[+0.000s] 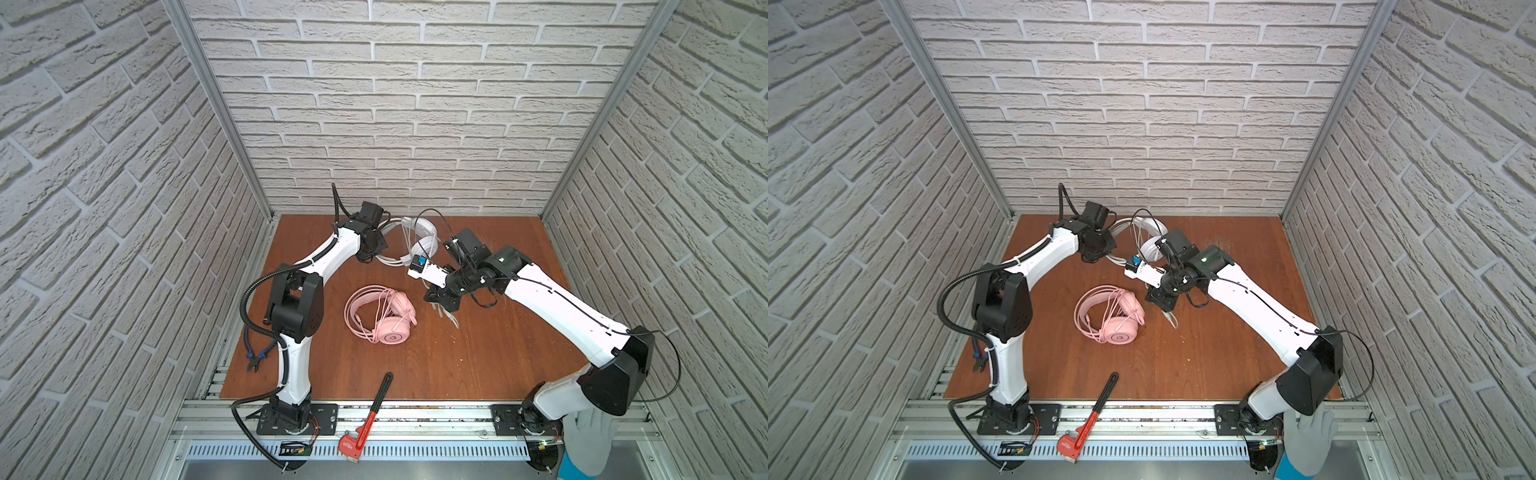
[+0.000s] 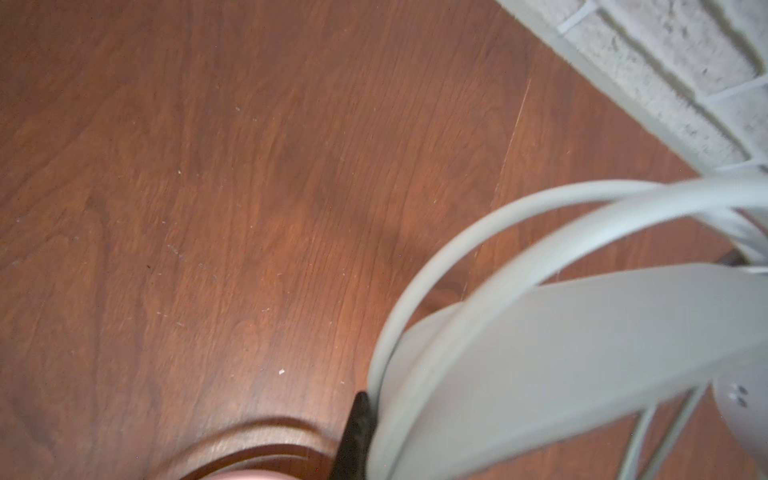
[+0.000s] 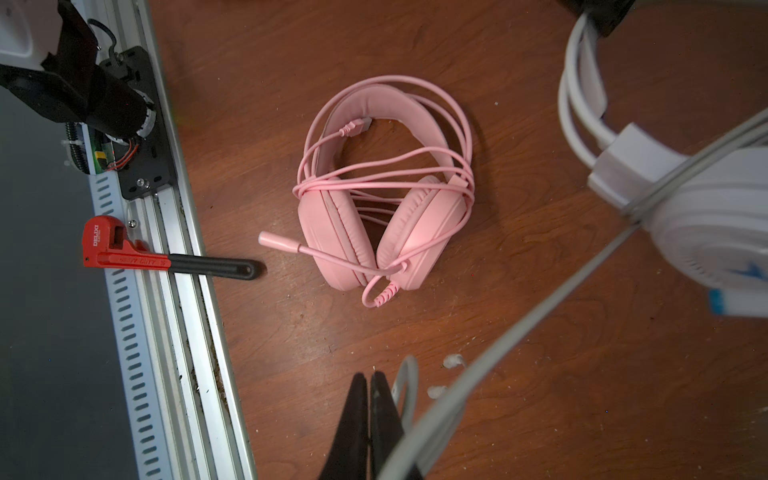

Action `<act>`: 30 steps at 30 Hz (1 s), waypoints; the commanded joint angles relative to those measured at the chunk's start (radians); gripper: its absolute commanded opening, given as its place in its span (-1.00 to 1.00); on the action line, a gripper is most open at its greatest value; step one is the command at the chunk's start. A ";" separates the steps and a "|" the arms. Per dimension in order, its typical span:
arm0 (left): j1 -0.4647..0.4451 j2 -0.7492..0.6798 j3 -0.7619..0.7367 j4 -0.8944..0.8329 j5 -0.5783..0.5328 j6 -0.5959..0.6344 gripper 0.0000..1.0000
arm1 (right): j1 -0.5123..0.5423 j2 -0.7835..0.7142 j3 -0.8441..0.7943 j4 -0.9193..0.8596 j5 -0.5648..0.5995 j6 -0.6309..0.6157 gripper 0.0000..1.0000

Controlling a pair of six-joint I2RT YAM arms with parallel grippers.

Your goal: Wrap the headphones

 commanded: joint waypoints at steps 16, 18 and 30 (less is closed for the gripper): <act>-0.095 0.064 0.199 -0.189 -0.111 0.325 -1.00 | -0.072 0.100 0.398 -0.086 0.177 -0.066 -0.89; -0.102 0.064 0.205 -0.206 -0.110 0.350 -1.00 | -0.079 0.125 0.435 -0.107 0.215 -0.075 -0.89; -0.135 0.059 0.221 -0.247 -0.093 0.504 -1.00 | -0.085 0.230 0.539 -0.111 0.466 -0.124 -0.89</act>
